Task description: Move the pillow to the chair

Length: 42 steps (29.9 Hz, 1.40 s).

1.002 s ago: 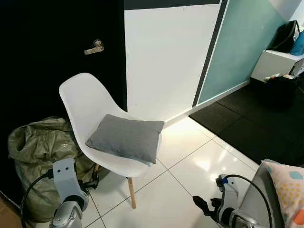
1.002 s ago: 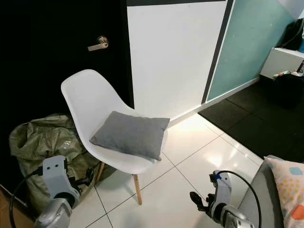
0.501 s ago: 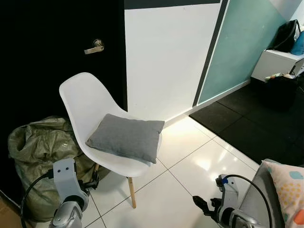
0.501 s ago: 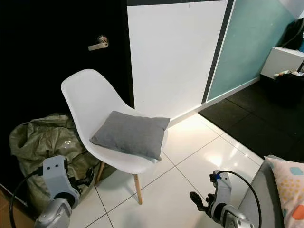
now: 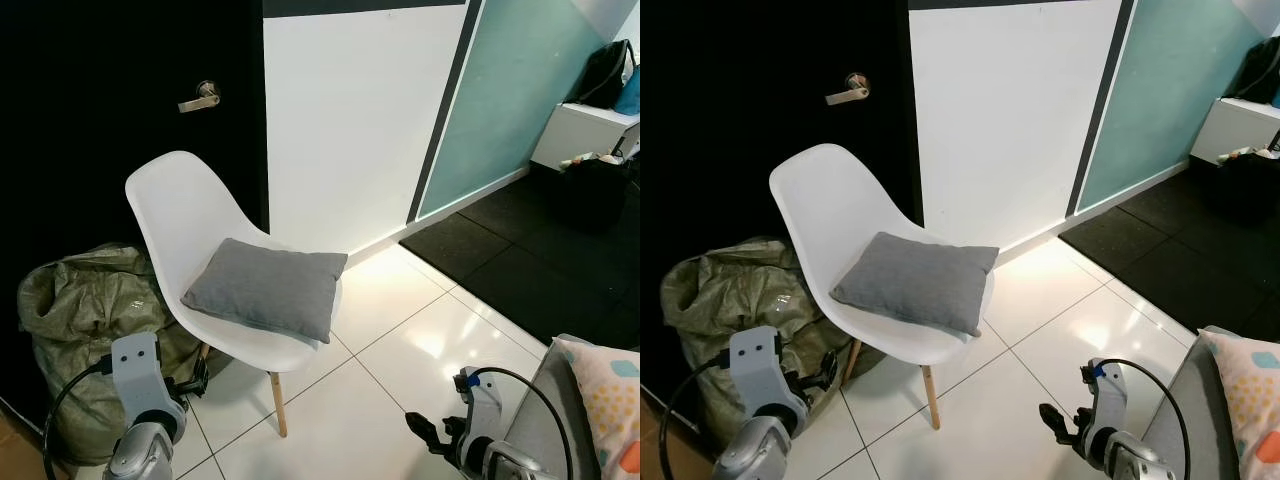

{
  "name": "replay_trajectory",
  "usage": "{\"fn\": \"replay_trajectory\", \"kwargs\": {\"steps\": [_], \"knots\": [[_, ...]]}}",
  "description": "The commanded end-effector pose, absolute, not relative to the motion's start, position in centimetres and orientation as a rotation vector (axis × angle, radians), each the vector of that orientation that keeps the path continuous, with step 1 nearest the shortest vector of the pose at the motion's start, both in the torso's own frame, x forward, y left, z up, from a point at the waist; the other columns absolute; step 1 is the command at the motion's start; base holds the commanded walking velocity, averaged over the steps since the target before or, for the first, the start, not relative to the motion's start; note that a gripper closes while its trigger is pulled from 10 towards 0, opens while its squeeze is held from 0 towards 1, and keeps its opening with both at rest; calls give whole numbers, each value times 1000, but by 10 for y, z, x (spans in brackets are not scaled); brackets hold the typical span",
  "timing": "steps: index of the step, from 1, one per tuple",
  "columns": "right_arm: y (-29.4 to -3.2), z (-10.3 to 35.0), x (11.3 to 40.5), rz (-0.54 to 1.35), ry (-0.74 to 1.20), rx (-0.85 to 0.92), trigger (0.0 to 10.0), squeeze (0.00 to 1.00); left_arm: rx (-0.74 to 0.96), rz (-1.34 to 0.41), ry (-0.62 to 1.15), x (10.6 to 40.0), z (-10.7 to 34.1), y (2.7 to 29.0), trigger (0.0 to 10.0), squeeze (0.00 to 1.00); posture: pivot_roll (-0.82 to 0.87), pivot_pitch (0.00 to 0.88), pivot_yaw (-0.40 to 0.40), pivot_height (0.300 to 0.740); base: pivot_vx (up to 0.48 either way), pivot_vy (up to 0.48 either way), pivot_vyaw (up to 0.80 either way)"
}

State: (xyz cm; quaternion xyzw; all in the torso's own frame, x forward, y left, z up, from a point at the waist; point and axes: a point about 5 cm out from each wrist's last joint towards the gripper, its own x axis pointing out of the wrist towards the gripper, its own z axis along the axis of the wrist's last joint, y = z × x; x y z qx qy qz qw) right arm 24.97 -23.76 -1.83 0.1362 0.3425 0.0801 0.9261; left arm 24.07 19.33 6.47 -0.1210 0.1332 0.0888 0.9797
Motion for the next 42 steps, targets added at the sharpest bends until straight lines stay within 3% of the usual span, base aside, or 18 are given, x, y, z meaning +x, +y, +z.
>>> {"fn": "replay_trajectory", "kwargs": {"steps": [1,42], "knots": [[-239,-19,248,165,710,276,10000,0,-248,179,275,239,64,193,10000,0,-112,66,-29,740,0,0,0],[-239,-19,247,167,713,277,10000,0,-249,173,280,238,64,193,10000,0,-113,61,-27,740,0,0,0]]}}
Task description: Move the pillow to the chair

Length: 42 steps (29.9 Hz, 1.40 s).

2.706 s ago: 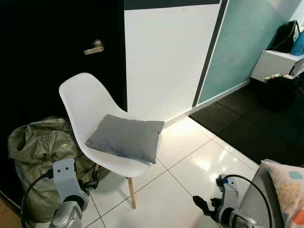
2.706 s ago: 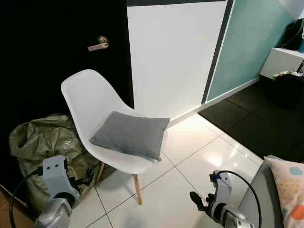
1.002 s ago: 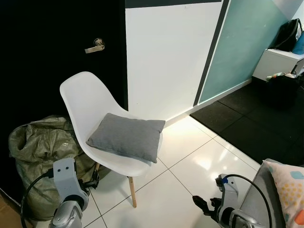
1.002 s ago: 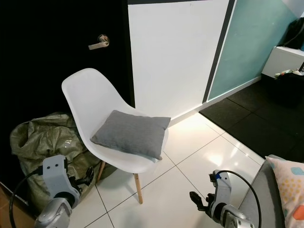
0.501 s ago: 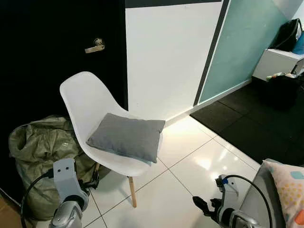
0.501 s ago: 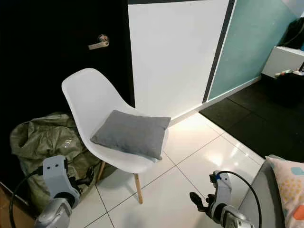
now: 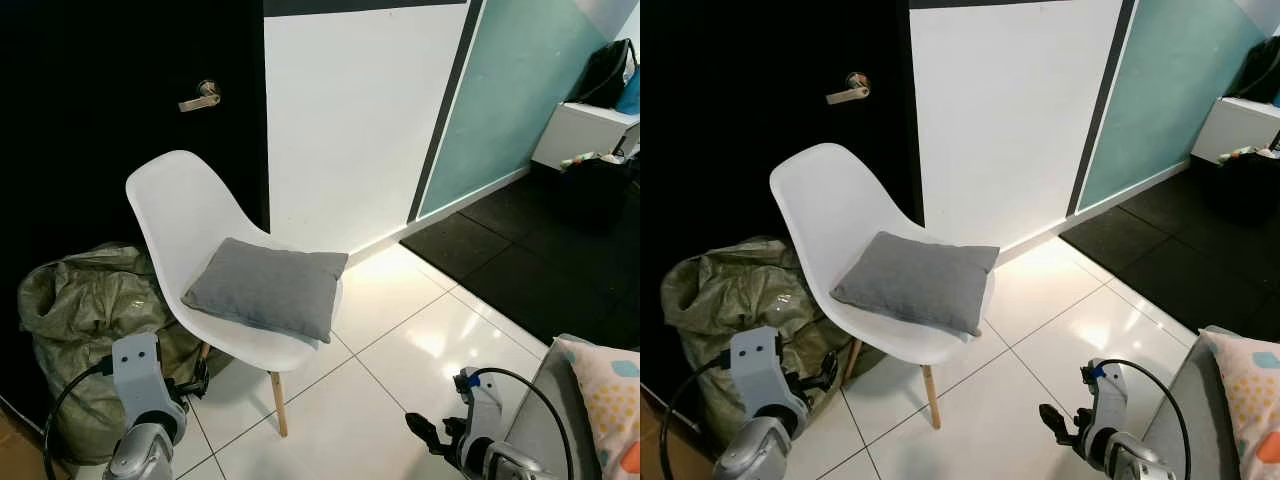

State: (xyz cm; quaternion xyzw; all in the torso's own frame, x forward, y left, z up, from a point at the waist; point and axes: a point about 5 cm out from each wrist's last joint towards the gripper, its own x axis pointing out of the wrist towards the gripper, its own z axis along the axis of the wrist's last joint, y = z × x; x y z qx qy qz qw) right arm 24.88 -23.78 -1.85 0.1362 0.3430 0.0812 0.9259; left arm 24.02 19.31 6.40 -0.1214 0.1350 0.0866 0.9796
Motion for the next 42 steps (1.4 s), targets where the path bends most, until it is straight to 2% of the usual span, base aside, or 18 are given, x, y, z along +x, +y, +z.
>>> {"fn": "replay_trajectory", "kwargs": {"steps": [1,42], "knots": [[-239,-19,247,167,713,277,10000,0,-249,173,280,238,64,193,10000,0,-113,61,-27,740,0,0,0],[-240,-18,249,162,707,275,10000,0,-248,166,277,242,65,191,10000,0,-132,58,-34,740,0,0,0]]}}
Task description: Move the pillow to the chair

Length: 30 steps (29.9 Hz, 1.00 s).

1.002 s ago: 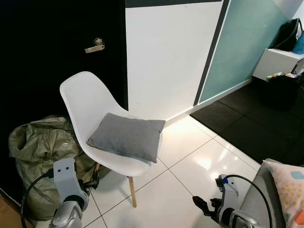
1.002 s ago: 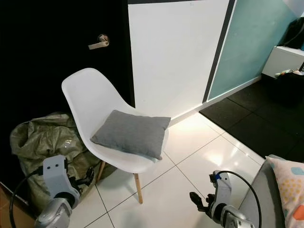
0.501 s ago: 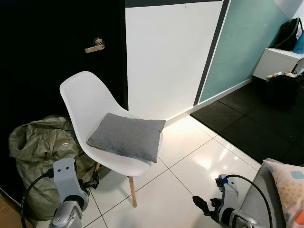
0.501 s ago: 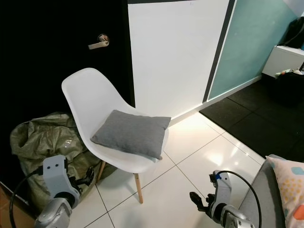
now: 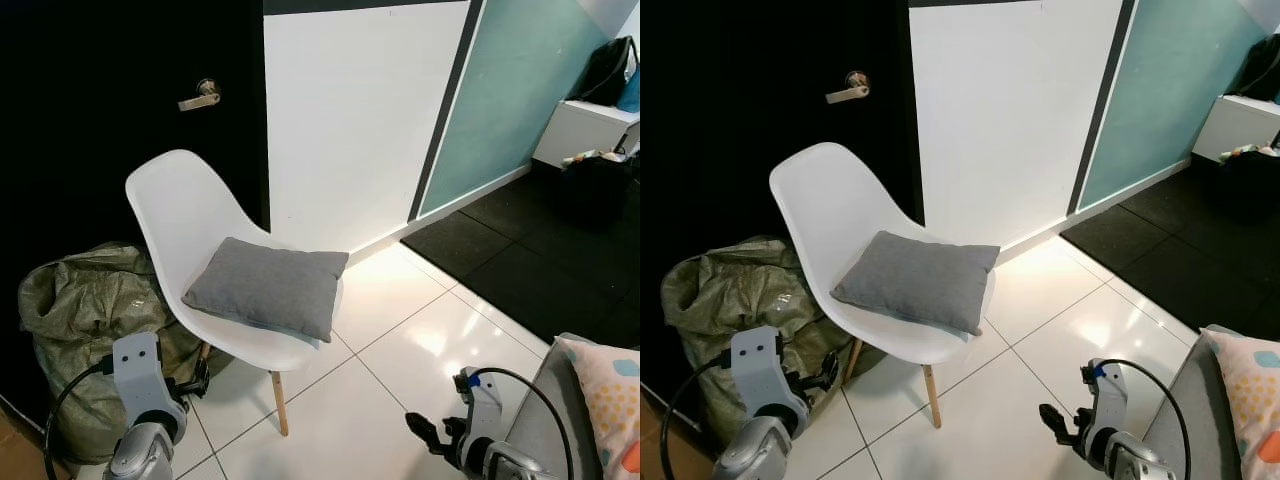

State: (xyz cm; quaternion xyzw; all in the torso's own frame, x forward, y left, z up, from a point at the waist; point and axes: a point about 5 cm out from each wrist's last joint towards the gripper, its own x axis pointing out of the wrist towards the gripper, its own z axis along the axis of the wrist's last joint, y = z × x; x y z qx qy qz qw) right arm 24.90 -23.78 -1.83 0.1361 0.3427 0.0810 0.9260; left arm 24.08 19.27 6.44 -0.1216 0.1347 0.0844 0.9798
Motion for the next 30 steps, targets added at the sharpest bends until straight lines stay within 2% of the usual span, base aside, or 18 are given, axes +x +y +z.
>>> {"fn": "replay_trajectory", "kwargs": {"steps": [1,16,30], "knots": [[-240,-18,249,162,707,275,10000,0,-248,166,277,242,65,191,10000,0,-132,58,-34,740,0,0,0],[-247,-16,249,147,714,269,10000,0,-250,154,271,248,63,187,10000,0,-164,48,-50,740,0,0,0],[-254,-20,245,118,749,266,10000,0,-298,173,207,255,66,188,10000,0,-181,16,-67,740,0,0,-724]]}}
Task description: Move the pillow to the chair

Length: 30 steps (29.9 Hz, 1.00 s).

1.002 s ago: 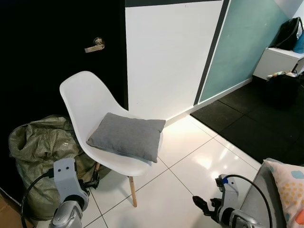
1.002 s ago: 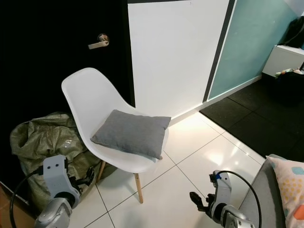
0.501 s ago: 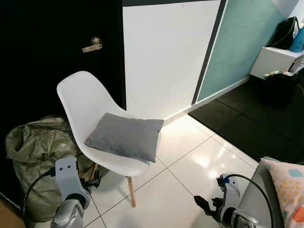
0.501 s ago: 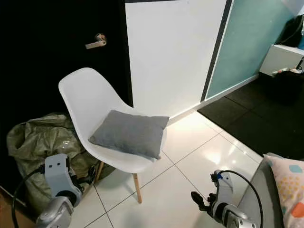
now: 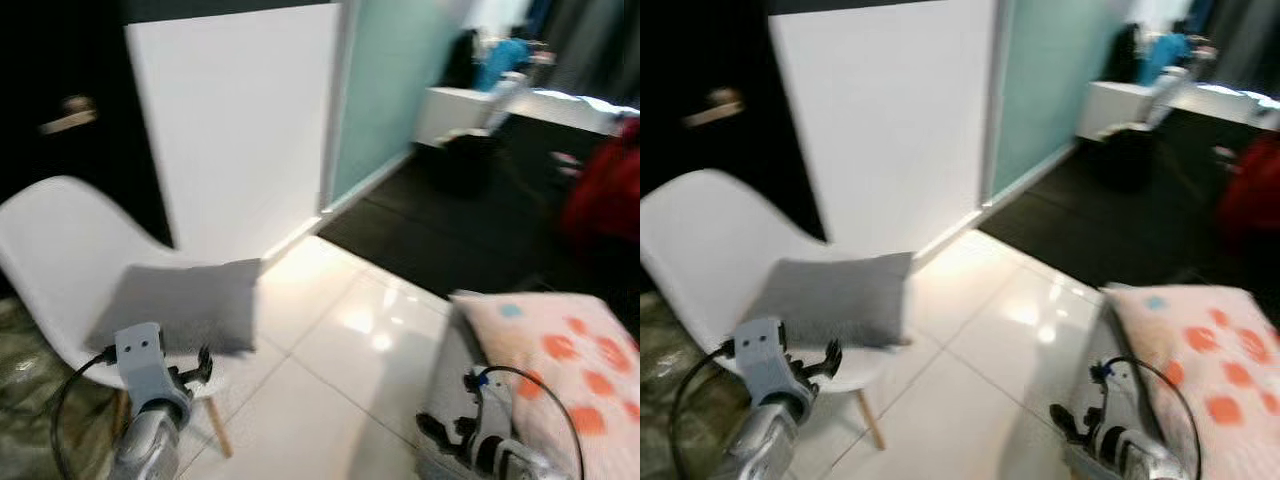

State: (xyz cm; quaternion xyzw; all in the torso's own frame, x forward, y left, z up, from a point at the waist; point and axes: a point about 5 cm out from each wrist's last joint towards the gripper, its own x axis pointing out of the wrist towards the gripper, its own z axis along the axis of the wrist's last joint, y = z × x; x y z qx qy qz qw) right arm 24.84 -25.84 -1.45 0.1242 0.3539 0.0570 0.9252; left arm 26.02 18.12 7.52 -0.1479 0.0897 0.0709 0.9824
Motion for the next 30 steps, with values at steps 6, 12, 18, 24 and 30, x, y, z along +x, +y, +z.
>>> {"fn": "replay_trajectory", "kwargs": {"steps": [6,12,18,24,30], "knots": [[-255,-19,245,108,748,266,10000,0,-260,203,190,259,69,192,10000,0,-186,13,-67,740,0,0,-750],[-254,-14,253,111,732,222,10000,0,-213,272,191,260,67,205,10000,0,-184,7,-71,740,0,0,-750],[-245,14,288,147,628,183,10000,0,-277,246,156,260,70,207,10000,0,-185,2,-75,740,0,0,-750],[-229,42,317,208,524,147,10000,0,-309,232,142,260,71,204,10000,0,-181,0,-74,740,0,0,-750],[-214,55,330,259,472,125,10000,0,-309,230,150,260,71,203,10000,0,-181,1,-74,740,0,0,-749]]}}
